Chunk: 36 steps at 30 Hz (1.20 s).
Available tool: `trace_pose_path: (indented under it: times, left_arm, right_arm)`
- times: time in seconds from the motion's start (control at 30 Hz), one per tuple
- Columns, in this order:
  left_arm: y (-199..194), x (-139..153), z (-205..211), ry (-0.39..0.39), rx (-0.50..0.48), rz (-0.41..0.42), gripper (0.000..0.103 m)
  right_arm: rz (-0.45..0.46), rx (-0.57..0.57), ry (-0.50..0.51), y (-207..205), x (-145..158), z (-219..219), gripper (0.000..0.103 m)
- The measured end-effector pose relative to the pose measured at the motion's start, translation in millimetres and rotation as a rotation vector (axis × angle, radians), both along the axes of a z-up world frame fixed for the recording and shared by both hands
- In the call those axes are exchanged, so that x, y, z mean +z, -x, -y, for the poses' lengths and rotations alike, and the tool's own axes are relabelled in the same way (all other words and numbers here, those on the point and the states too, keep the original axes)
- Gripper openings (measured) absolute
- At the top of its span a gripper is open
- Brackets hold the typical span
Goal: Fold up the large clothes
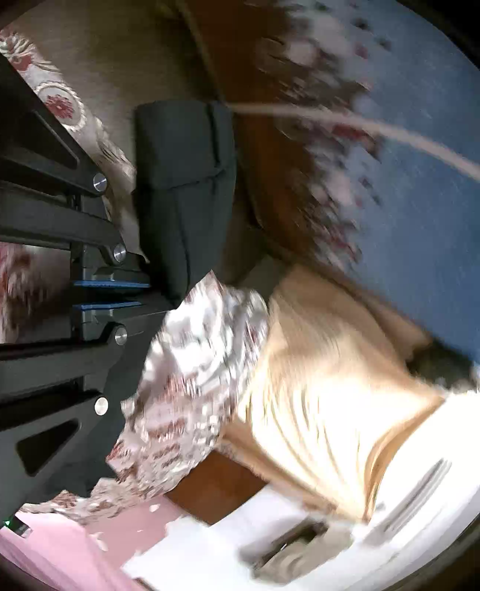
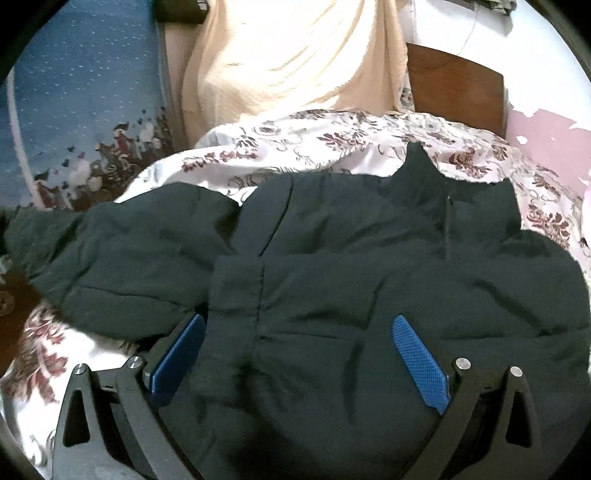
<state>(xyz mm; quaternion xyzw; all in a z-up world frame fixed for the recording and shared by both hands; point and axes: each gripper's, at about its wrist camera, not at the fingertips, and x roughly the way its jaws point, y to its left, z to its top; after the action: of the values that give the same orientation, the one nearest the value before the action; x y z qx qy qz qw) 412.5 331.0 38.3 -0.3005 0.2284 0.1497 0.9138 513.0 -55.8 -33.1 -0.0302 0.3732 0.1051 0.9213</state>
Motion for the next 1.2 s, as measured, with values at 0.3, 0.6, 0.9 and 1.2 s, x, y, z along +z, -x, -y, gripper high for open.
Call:
trace_pose_path:
  times: [0.3,0.6,0.9,1.2]
  left_arm:
    - [-17,72,123,-0.235,-0.279,0.068,0.006]
    - [-38,76,261,-0.369,-0.565,0.005,0.006]
    - [-41,32,371,-0.374,-0.791,-0.08,0.006]
    - [-39,-25,425,-0.325,-0.922,-0.196,0.007]
  right_arm:
    - [-0.01,-0.06,-0.049,27,29,83,0.1]
    - [-0.009,-0.148,-0.054,56,36,175,0.1]
    - [-0.072,-0.269,-0.033,75,11,263,0.1]
    - [-0.098,-0.348,-0.136,89,-13,308,0.1]
